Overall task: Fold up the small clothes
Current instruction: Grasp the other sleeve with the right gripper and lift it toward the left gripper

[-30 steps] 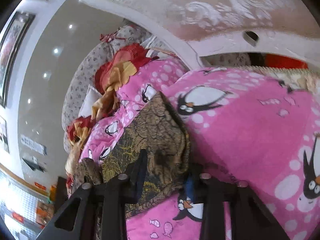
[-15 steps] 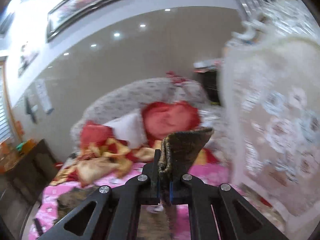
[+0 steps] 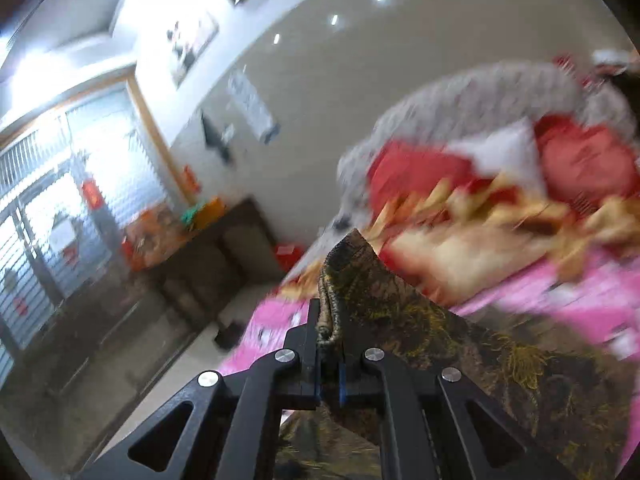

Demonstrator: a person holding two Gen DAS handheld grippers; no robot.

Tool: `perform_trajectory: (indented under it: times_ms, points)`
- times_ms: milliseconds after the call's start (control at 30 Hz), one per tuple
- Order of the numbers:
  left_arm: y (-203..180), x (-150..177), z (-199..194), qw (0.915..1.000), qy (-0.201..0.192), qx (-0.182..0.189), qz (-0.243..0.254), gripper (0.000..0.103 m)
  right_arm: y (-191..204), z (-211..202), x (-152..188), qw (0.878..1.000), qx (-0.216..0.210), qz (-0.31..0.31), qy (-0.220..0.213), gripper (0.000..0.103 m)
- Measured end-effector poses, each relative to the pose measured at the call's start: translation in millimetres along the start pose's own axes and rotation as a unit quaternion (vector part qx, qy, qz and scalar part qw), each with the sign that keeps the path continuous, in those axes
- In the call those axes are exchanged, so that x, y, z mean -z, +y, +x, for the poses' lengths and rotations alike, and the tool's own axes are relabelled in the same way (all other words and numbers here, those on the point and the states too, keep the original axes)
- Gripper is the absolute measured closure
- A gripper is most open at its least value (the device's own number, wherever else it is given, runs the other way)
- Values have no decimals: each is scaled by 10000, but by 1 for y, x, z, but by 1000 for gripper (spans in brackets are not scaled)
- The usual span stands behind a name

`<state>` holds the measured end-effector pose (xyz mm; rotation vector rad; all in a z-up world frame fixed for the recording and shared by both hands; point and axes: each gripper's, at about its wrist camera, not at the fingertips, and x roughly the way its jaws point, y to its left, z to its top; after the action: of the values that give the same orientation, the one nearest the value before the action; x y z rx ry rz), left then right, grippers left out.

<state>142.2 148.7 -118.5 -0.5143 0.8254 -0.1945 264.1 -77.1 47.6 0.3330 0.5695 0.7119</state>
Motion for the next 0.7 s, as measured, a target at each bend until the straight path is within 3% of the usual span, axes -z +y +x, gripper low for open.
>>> perform_trajectory:
  times_ms: [133,233,467,700]
  points:
    - [6,-1,2,9997,45,168,-192,87,-6,92,49,9960,-210,282,819,98]
    - [7,-1,2,9996,36,191,-217,87,-12,127,71,9928,-202,384,1113,98]
    - [11,0,2,9992,25,260,-314,87,-13,165,98,9849,-561,553,1543,98]
    - [12,-1,2,9990,38,281,-339,87,-2,187,117,9762,-24,83,2167,97]
